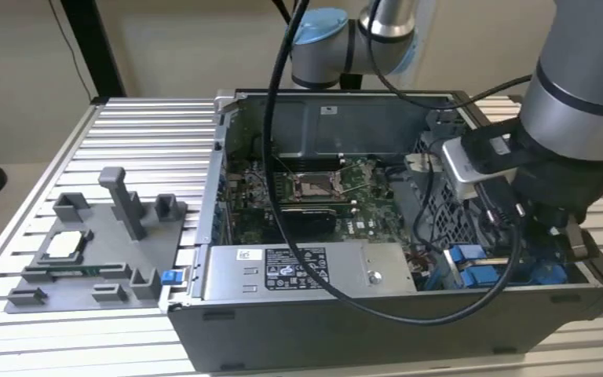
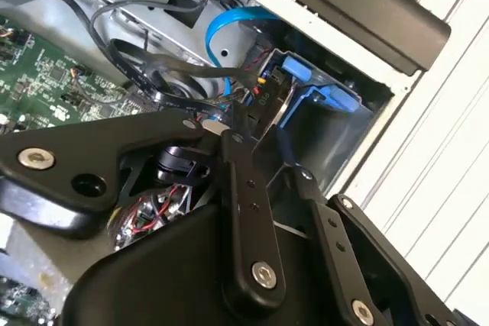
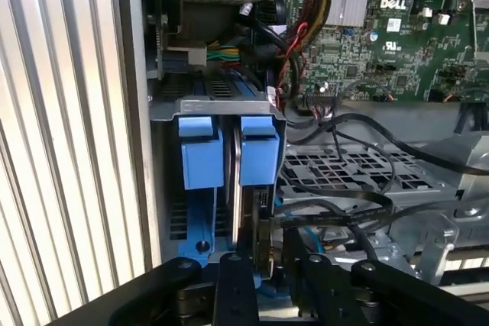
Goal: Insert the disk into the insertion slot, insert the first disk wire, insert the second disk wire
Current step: 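Insert the second disk wire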
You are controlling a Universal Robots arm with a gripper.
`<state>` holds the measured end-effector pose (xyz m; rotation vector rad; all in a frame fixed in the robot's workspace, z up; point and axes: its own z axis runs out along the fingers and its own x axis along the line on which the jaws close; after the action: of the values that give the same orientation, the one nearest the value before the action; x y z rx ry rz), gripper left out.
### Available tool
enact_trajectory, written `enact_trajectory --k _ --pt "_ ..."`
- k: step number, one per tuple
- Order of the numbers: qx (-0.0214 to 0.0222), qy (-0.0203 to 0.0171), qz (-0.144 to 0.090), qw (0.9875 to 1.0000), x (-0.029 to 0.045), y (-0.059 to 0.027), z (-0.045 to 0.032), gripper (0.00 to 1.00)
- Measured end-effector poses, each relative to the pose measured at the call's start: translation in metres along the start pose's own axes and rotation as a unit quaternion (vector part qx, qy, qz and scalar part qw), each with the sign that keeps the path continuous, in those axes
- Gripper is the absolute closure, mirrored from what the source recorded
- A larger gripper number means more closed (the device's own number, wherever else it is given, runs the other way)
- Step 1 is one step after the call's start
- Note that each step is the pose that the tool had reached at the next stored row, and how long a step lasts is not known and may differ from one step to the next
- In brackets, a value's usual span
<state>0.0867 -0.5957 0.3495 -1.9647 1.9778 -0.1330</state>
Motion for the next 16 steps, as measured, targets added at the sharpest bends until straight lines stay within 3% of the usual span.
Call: enact_trajectory --k 10,16 --pt "0.0000 -0.0001 0.000 1.0000 -0.0081 -0.0140 -0.0424 0.00" --pt "0.0000 0.0000 0.000 1.0000 -0.0087 -0.0149 -0.0453 0.00"
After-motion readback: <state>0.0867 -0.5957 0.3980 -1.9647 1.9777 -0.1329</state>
